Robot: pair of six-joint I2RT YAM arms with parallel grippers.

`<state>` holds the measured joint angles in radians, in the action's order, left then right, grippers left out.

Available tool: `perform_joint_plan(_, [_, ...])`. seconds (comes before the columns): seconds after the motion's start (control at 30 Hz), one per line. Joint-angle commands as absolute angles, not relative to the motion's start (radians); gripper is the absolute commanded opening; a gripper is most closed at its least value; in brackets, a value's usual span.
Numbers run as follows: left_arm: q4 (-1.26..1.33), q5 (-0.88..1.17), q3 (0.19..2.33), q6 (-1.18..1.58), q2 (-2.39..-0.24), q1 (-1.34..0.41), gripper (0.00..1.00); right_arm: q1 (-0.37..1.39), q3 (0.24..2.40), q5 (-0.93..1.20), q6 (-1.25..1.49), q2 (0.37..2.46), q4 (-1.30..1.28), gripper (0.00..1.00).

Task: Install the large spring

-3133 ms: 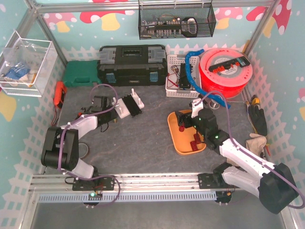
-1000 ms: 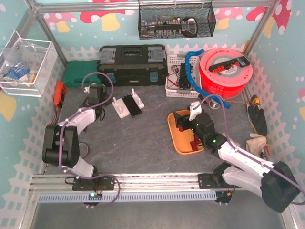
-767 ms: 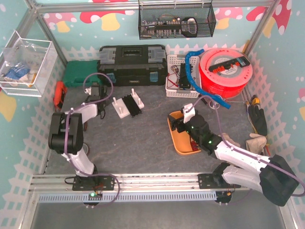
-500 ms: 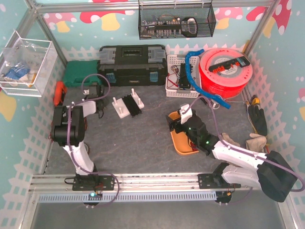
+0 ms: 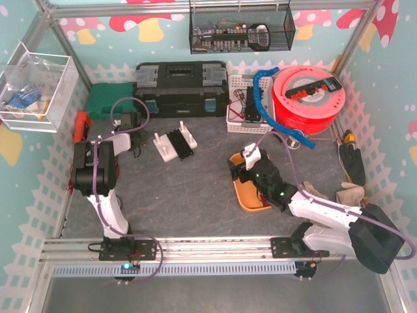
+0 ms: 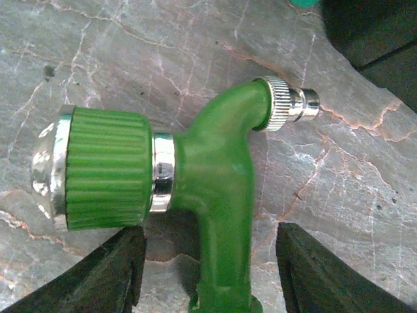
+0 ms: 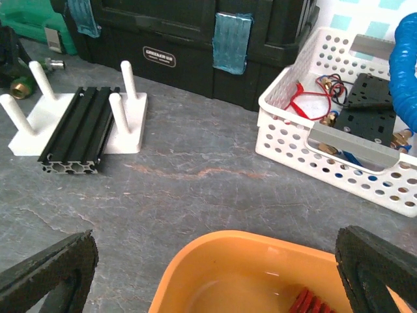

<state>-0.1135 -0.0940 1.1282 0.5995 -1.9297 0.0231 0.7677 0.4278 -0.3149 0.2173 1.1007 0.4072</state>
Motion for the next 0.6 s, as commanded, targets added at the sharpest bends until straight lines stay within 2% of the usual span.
perform_joint_plan(0.0, [-0.147,-0.109,1.099,0.598,-1.888,0.025,0.60,0.778,0.463,-0.363,0.223,1.109,0.383,0.99])
perform_joint_plan(0.4, [-0.239,-0.175,1.012,0.589,-1.653,-0.121,0.68,0.777,0.511,-0.472,0.291,1.109,0.262,0.99])
perform_joint_plan(0.57, [-0.284,-0.193,0.963,0.605,-1.498,-0.216,0.76,0.776,0.488,-0.493,0.294,1.075,0.275,0.99])
